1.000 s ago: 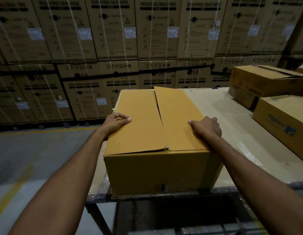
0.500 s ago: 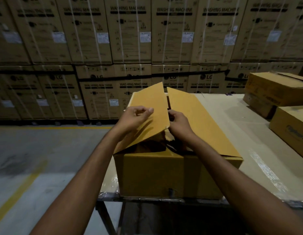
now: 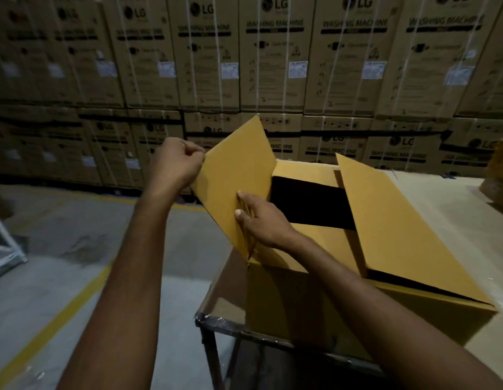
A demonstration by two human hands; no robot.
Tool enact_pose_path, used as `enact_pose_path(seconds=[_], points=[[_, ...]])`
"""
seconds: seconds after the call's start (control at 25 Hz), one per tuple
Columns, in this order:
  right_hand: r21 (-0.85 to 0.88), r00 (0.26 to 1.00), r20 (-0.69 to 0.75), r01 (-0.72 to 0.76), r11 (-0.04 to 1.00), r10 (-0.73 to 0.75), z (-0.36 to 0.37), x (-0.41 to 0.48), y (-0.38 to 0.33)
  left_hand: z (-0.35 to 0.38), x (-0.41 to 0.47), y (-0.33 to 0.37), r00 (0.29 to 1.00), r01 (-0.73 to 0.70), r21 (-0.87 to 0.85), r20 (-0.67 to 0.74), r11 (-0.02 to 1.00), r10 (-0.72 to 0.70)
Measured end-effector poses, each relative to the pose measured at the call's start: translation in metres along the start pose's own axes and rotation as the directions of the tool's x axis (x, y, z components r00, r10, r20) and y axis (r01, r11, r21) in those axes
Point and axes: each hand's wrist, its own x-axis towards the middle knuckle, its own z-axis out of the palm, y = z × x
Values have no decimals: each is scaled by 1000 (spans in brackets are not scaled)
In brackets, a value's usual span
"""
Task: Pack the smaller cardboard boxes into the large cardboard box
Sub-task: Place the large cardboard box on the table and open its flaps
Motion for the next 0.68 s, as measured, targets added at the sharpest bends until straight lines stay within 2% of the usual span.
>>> enact_pose_path(seconds=[0.08, 0.16, 0.24, 0.32, 0.4, 0.44, 0.48, 0.52, 0.64, 0.68], points=[[-115, 999, 39, 26, 993, -22, 15, 6, 0, 0, 11, -41, 998, 62, 398, -24, 915, -57], [-240, 998, 65, 41, 970, -26, 30, 9, 3, 12, 12, -86, 967, 158, 561, 78, 813, -242], [-402, 993, 110, 76, 912, -35, 41, 8, 7, 34, 2, -119, 882, 179, 517, 293, 837, -369], [-512, 985, 173, 74, 856, 18, 46, 6, 9, 62, -21, -131, 742, 223, 308, 562, 925, -366], [-479, 986, 159, 33, 877, 50, 43, 3, 6, 85, -48, -124, 580, 302, 177, 746, 937, -328], [-411, 991, 121, 2, 911, 52, 38, -2, 4, 93, -56, -118, 541, 316, 147, 784, 938, -305], [-345, 997, 66, -21, 938, 47, 32, -8, 4, 101, -58, -114, 553, 320, 113, 784, 941, -282], [-328, 1000, -9, -28, 944, 27, 24, -15, 6, 106, -57, -106, 607, 320, 67, 752, 945, -259], [-479, 964, -265, -106, 872, -28, -14, -44, 23, 109, -44, -64, 834, 225, -111, 536, 968, -132], [-502, 944, -331, -171, 848, -5, -30, -55, 32, 110, -43, -43, 875, 163, -176, 481, 971, -60]])
